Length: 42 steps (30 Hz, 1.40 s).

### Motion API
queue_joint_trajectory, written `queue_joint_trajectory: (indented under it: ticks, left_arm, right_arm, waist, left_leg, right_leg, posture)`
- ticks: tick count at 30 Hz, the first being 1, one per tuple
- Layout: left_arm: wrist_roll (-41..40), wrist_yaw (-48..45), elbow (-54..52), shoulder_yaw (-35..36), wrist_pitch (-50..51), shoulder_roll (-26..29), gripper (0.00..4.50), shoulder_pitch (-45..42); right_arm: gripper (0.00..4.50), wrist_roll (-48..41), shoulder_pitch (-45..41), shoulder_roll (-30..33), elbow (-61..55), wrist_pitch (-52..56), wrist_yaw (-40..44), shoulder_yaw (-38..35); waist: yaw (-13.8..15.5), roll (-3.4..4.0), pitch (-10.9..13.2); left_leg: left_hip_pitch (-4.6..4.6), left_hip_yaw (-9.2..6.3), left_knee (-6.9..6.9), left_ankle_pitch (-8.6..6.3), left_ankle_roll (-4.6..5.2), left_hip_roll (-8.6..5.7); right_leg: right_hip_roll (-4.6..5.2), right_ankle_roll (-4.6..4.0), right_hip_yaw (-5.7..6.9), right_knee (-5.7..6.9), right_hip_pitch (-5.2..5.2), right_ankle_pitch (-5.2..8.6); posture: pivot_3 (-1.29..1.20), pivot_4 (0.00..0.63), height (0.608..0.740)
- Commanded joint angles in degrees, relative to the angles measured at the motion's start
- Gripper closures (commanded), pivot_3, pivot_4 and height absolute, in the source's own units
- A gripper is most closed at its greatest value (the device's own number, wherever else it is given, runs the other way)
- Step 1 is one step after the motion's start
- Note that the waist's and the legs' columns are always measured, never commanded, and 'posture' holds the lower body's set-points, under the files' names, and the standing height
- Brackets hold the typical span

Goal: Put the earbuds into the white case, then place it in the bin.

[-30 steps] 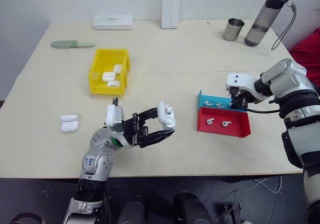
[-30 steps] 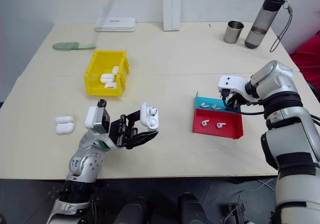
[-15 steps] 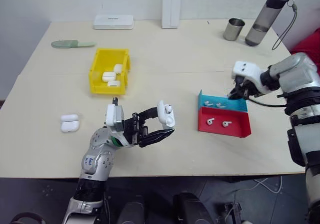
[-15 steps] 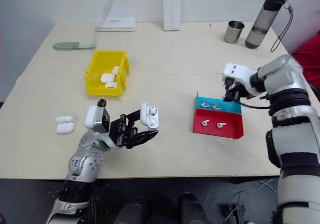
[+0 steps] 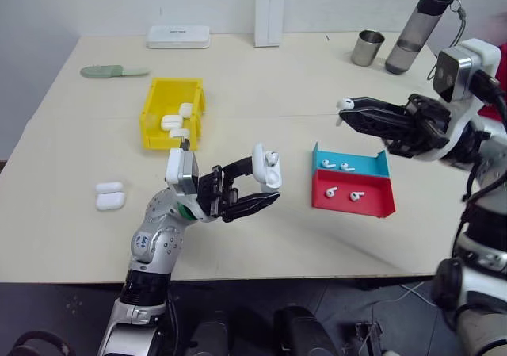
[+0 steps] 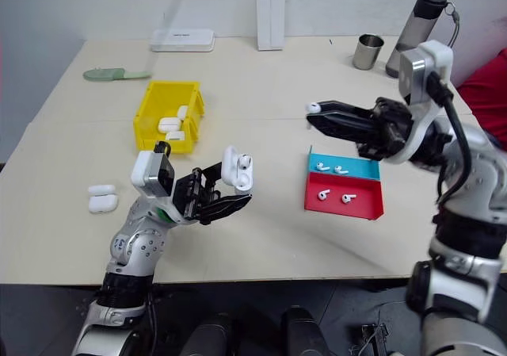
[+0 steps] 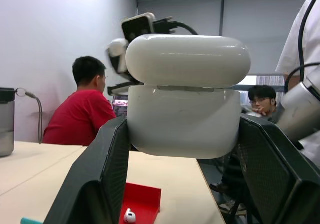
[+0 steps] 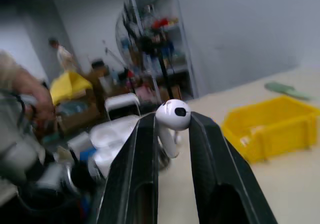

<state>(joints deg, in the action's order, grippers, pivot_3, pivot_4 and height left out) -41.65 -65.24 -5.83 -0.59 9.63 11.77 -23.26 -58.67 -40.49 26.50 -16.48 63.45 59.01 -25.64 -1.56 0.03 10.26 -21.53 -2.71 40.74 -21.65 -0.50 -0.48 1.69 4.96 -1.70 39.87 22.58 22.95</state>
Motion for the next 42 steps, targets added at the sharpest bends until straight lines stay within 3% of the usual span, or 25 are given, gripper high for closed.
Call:
queue_joint_trajectory:
  ticks: [1,6,22,42]
  left_arm:
    - [-1.13,-0.21,-0.37,0.27,0.26,-0.42,1.74,-0.93]
    - [-1.33,-0.15,-0.33,0.44,0.88,-0.61,1.74,-1.57]
    - [-0.29,0.8,-0.91,-0.18,0.93,-1.92,1.74,-1.29]
    - [0.17,0.39,-1.07,0.04,-0.02,-2.29,1.74,-0.26]
  right_arm:
    - [4.06,-11.55,2.69,-3.15,-7.97,1.09,-11.39,-1.17]
    - [4.06,-15.46,7.7,-6.49,-13.34,-3.09,-18.84,3.57]
    - [4.06,-11.1,13.61,-2.19,-13.94,-12.06,-15.77,15.56]
    - [4.06,-10.04,15.35,3.29,-12.48,-13.7,-16.52,17.66]
  waist:
    - [-0.01,0.0,0.0]
    - [-0.06,0.0,0.0]
    - [-0.04,-0.01,0.0]
    - [0.01,-0.01,0.0]
  left_leg:
    - [0.0,-0.01,0.05,0.0,0.0,0.0]
    - [-0.01,0.0,0.02,0.0,0.01,-0.03]
    - [0.0,0.0,-0.04,0.0,0.01,-0.03]
    - [0.0,0.0,-0.12,0.0,0.01,-0.04]
  right_leg:
    - [0.01,0.0,0.01,0.03,0.0,0.0]
    - [0.04,0.01,-0.01,-0.03,-0.02,-0.01]
    - [0.01,0.01,-0.03,-0.1,-0.02,-0.01]
    - [0.01,0.01,-0.03,-0.23,-0.05,-0.01]
  posture:
    - [0.0,0.15,0.74]
    - [0.0,0.15,0.74]
    - [0.0,0.15,0.74]
    - [0.0,0.15,0.74]
